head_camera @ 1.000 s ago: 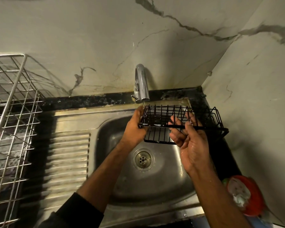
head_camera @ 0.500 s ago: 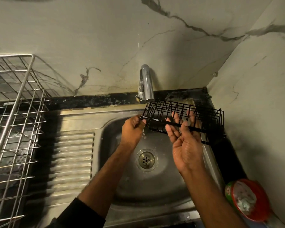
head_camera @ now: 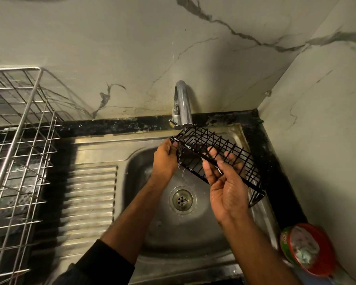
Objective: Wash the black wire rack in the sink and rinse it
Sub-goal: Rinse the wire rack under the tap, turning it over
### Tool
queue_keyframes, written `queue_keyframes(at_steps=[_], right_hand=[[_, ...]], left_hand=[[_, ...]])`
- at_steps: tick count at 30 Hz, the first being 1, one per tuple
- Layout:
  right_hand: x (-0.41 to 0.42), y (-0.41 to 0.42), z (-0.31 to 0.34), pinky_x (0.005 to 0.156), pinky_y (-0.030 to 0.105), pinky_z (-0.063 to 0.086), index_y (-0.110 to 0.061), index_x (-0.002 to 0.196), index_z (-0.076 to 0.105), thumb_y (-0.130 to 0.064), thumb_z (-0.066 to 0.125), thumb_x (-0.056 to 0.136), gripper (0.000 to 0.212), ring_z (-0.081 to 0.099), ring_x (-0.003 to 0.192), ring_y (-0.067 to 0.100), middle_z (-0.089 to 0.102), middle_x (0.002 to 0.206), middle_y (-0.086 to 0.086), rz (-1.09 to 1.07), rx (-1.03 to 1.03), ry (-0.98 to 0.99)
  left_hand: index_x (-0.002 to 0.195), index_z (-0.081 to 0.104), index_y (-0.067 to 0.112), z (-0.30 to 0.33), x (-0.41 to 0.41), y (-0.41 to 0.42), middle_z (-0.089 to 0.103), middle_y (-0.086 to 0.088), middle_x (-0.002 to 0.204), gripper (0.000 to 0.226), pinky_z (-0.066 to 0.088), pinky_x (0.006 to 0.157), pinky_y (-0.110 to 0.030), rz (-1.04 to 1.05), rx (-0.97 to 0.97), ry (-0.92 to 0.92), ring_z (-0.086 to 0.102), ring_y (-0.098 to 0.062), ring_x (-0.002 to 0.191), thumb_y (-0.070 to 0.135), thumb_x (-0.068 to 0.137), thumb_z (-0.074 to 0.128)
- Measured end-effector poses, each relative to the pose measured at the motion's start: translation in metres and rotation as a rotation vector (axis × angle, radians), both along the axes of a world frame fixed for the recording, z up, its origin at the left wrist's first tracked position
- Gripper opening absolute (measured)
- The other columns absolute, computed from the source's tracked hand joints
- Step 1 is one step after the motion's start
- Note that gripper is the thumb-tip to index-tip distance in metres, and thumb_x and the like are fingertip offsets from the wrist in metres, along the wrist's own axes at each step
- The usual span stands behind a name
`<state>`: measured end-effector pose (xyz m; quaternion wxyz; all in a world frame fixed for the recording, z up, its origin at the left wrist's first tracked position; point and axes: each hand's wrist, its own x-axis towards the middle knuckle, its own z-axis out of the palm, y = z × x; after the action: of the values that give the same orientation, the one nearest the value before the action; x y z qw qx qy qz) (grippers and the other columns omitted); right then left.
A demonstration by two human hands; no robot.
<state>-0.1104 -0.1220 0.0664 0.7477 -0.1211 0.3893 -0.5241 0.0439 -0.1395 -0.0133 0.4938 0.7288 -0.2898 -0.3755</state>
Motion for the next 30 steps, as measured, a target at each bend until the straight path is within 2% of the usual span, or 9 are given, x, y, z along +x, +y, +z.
queue_keyframes(at_steps=[4,9,13,16,19,22,25,27,30], right_hand=[[0.002,0.006,0.006,0.091,0.038,0.058,-0.016,0.106,0.061,0.004,0.053,0.097,0.023,0.072,0.107,0.024,0.074,0.114,0.013,-0.039,0.019,-0.015],[0.004,0.011,0.010,0.090,0.038,0.059,-0.014,0.109,0.061,0.001,0.051,0.098,0.021,0.072,0.105,0.025,0.071,0.119,0.017,-0.052,0.022,-0.050],[0.005,0.015,0.015,0.089,0.039,0.060,-0.015,0.105,0.061,-0.001,0.052,0.097,0.018,0.074,0.100,0.025,0.072,0.117,0.017,-0.076,0.023,-0.031],[0.006,0.019,0.014,0.081,0.037,0.061,-0.017,0.105,0.060,-0.001,0.049,0.097,0.022,0.074,0.096,0.026,0.073,0.115,0.016,-0.088,0.024,-0.003],[0.006,0.019,0.013,0.077,0.037,0.062,-0.017,0.109,0.058,0.000,0.045,0.096,0.024,0.074,0.095,0.028,0.073,0.114,0.017,-0.109,0.059,0.005],[0.008,0.020,0.014,0.073,0.035,0.062,-0.017,0.109,0.057,0.001,0.043,0.096,0.027,0.075,0.093,0.027,0.074,0.112,0.017,-0.117,0.081,-0.012],[0.011,0.026,0.015,0.072,0.035,0.062,-0.017,0.108,0.059,0.002,0.043,0.095,0.028,0.076,0.090,0.025,0.074,0.111,0.016,-0.120,0.085,-0.020],[0.012,0.030,0.016,0.073,0.035,0.062,-0.018,0.109,0.058,0.002,0.043,0.095,0.028,0.076,0.089,0.025,0.073,0.113,0.017,-0.124,0.081,-0.029],[0.014,0.037,0.016,0.074,0.035,0.062,-0.017,0.113,0.057,0.002,0.043,0.094,0.030,0.075,0.088,0.024,0.070,0.120,0.019,-0.120,0.077,-0.041]], left_hand=[[0.132,0.060,0.024,-0.001,0.000,0.001,0.072,0.004,0.119,0.028,0.057,0.091,-0.029,-0.057,-0.050,0.049,0.069,-0.012,0.109,0.025,0.109,0.044],[0.127,0.063,0.033,0.000,0.002,0.000,0.072,0.004,0.121,0.029,0.054,0.101,-0.048,-0.084,-0.053,0.091,0.067,-0.018,0.114,0.035,0.105,0.045],[0.124,0.066,0.032,0.005,0.004,0.006,0.073,0.007,0.120,0.028,0.052,0.104,-0.047,-0.090,-0.055,0.130,0.067,-0.015,0.116,0.039,0.105,0.046],[0.124,0.067,0.034,0.008,0.006,0.011,0.074,0.005,0.118,0.029,0.055,0.099,-0.051,-0.100,-0.028,0.215,0.069,-0.019,0.113,0.045,0.103,0.050],[0.117,0.068,0.035,0.014,0.007,0.015,0.074,0.001,0.114,0.025,0.055,0.092,-0.042,-0.143,-0.037,0.220,0.069,-0.023,0.105,0.044,0.104,0.048],[0.113,0.067,0.030,0.018,0.009,0.018,0.076,0.005,0.109,0.022,0.053,0.084,-0.028,-0.126,-0.048,0.233,0.070,-0.009,0.098,0.028,0.108,0.046],[0.117,0.066,0.028,0.020,0.010,0.022,0.074,0.010,0.107,0.023,0.048,0.075,-0.019,-0.120,-0.028,0.230,0.067,0.003,0.087,0.026,0.108,0.045],[0.124,0.065,0.024,0.022,0.011,0.025,0.074,0.008,0.113,0.026,0.049,0.080,-0.023,-0.115,-0.007,0.229,0.067,-0.001,0.095,0.027,0.108,0.045],[0.128,0.065,0.022,0.024,0.012,0.027,0.074,0.000,0.120,0.028,0.051,0.100,-0.042,-0.103,0.007,0.220,0.070,-0.009,0.101,0.028,0.108,0.046]])
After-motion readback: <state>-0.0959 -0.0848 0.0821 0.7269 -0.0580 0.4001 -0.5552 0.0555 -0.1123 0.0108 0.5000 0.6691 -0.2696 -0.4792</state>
